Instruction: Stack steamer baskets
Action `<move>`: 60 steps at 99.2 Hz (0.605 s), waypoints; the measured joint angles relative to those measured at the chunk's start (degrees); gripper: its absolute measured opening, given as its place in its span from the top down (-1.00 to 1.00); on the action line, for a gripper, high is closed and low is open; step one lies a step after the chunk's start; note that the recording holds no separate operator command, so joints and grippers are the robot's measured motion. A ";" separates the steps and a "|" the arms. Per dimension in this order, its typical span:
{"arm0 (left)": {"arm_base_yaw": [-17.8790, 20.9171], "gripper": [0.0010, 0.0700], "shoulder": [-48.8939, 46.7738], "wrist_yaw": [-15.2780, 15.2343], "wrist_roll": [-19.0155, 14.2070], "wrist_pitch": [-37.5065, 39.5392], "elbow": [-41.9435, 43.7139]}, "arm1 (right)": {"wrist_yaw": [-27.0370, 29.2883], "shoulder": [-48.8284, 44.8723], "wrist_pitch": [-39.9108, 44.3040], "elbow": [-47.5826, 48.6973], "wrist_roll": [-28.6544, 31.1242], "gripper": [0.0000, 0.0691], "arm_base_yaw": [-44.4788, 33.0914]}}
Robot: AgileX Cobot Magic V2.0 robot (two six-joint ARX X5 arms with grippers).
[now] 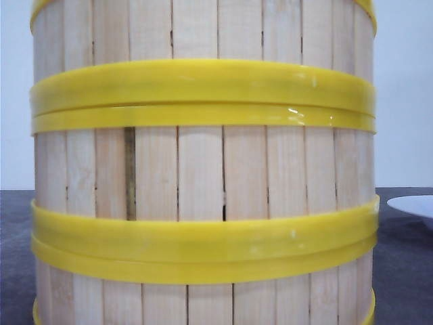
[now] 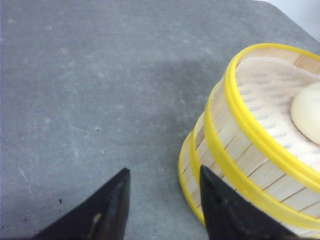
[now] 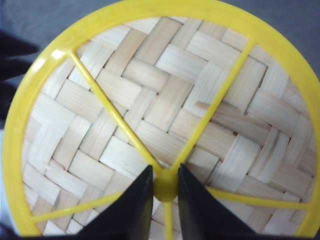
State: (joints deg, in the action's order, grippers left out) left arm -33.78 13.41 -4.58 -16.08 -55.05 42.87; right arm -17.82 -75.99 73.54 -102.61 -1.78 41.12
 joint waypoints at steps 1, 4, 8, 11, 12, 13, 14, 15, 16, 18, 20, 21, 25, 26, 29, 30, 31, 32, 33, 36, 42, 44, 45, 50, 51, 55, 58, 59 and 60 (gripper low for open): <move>0.00 0.29 0.00 0.00 0.00 0.00 0.00 | 0.00 -0.09 0.00 0.00 0.00 0.83 0.33; 0.00 0.29 0.00 0.00 0.02 0.00 0.00 | 0.02 -0.35 0.02 0.00 -0.02 0.83 1.22; 0.00 0.29 0.00 0.02 0.00 0.00 0.00 | 0.04 -0.81 0.04 0.00 -0.22 0.83 2.25; 0.00 0.29 0.00 0.00 0.00 0.00 0.00 | 0.09 -1.22 0.09 0.00 -0.39 0.83 2.97; 0.00 0.29 0.00 0.00 0.00 0.00 0.00 | 0.11 -1.38 0.13 0.00 -0.42 0.83 3.19; 0.00 0.29 0.00 0.00 0.00 0.00 0.00 | 0.13 -1.51 0.15 0.00 -0.44 0.83 3.43; 0.00 0.29 0.00 0.00 0.00 0.02 0.00 | 0.15 -1.64 0.20 0.00 -0.48 0.83 3.65; 0.00 0.29 0.00 0.00 0.00 0.00 0.00 | 0.17 -1.79 0.26 0.00 -0.52 0.83 3.87; 0.00 0.29 0.00 0.00 0.00 0.00 0.00 | 0.20 -1.95 0.33 0.00 -0.59 0.83 4.09; 0.00 0.29 0.00 0.00 0.00 0.00 0.00 | 0.24 -2.27 0.46 0.00 -0.66 0.83 4.48; 0.00 0.29 0.00 0.00 0.00 0.00 0.00 | 0.31 -2.60 0.59 0.00 -0.81 0.83 4.85; 0.00 0.29 0.00 0.00 0.00 0.00 0.00 | 0.35 -2.75 0.66 0.00 -0.83 0.83 5.01; 0.00 0.29 0.00 0.00 0.00 0.00 0.00 | 0.94 -3.48 0.92 0.00 -0.98 0.83 5.60; 0.00 0.29 0.00 0.00 0.00 0.00 0.00 | 1.14 -3.67 0.98 0.00 -1.01 0.83 5.75; 0.00 0.29 0.00 0.00 0.00 0.00 0.00 | 1.88 -4.24 1.20 0.00 -1.05 0.83 6.19; 0.00 0.29 0.00 0.00 0.00 0.00 0.00 | 2.19 -4.42 1.29 0.00 -1.07 0.83 6.29; 0.00 0.29 0.00 0.00 0.00 0.00 0.00 | 2.47 -4.59 1.38 0.00 -1.07 0.83 6.43; 0.00 0.29 0.00 0.00 0.00 0.00 0.00 | 2.78 -4.79 1.46 0.00 -1.09 0.83 6.58; 0.00 0.29 0.00 0.00 0.00 0.00 0.00 | 3.10 -4.98 1.55 0.00 -1.09 0.83 6.69; 0.00 0.29 0.00 0.00 0.00 0.00 0.00 | 4.02 -5.51 1.81 0.00 -1.25 0.83 6.97; 0.00 0.29 0.00 0.00 0.00 0.00 0.00 | 5.20 -6.60 2.12 0.00 -1.40 0.83 7.50; 0.00 0.29 0.00 0.00 0.00 -0.02 0.00 | 5.62 -7.04 2.12 0.00 -1.42 0.83 7.69; 0.00 0.29 0.00 0.00 0.00 -0.02 0.00 | 5.70 -7.15 2.12 0.00 -1.42 0.83 7.76; 0.00 0.29 0.00 0.00 0.00 -0.02 0.00 | 5.92 -7.82 2.10 0.00 -1.44 0.83 8.07; 0.00 0.29 0.00 0.00 0.00 0.00 0.00 | 5.92 -7.93 2.10 0.00 -1.44 0.83 8.11; 0.00 0.29 0.00 0.00 0.00 0.00 0.00 | 5.97 -8.39 2.10 0.00 -1.46 0.83 8.39; 0.00 0.29 0.00 0.00 0.00 0.00 0.00 | 5.90 -8.74 2.10 0.00 -1.49 0.83 8.55; 0.00 0.29 0.00 0.00 0.00 -0.02 0.00 | 5.92 -8.87 2.10 0.00 -1.51 0.83 8.63; 0.00 0.29 0.00 0.00 0.00 -0.02 0.00 | 5.92 -8.98 2.10 0.00 -1.53 0.83 8.70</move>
State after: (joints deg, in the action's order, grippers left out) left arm -33.78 13.41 -4.58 -16.08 -55.07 42.87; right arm -11.90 -84.97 75.64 -102.61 -3.31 49.82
